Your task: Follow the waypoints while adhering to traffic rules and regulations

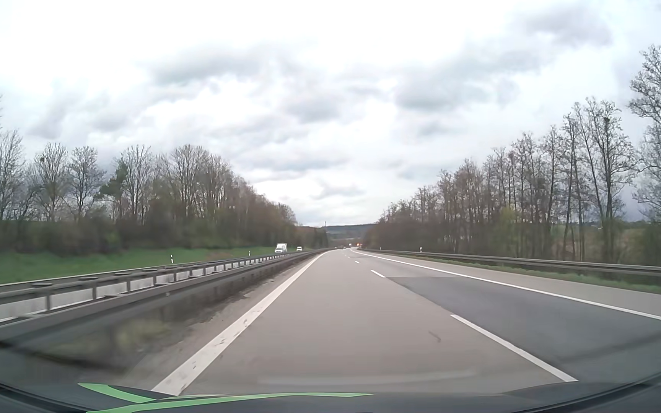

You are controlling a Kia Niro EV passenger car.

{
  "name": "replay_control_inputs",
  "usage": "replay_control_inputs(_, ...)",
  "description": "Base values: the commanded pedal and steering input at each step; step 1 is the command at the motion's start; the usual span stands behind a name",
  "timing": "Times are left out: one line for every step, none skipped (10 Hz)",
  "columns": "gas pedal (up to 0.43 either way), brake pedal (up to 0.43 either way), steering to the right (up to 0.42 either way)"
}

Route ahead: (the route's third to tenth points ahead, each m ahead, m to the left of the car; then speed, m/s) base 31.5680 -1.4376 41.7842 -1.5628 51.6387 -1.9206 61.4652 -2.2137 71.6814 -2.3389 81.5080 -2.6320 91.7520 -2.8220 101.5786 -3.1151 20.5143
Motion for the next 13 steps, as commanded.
replay_control_inputs(0.130, 0.000, 0.000)
replay_control_inputs(0.130, 0.000, 0.000)
replay_control_inputs(0.130, 0.000, 0.000)
replay_control_inputs(0.130, 0.000, 0.000)
replay_control_inputs(0.130, 0.000, 0.000)
replay_control_inputs(0.130, 0.000, 0.000)
replay_control_inputs(0.130, 0.000, 0.000)
replay_control_inputs(0.130, 0.000, 0.000)
replay_control_inputs(0.130, 0.000, 0.000)
replay_control_inputs(0.130, 0.000, 0.000)
replay_control_inputs(0.130, 0.000, 0.000)
replay_control_inputs(0.130, 0.000, 0.000)
replay_control_inputs(0.130, 0.000, 0.000)
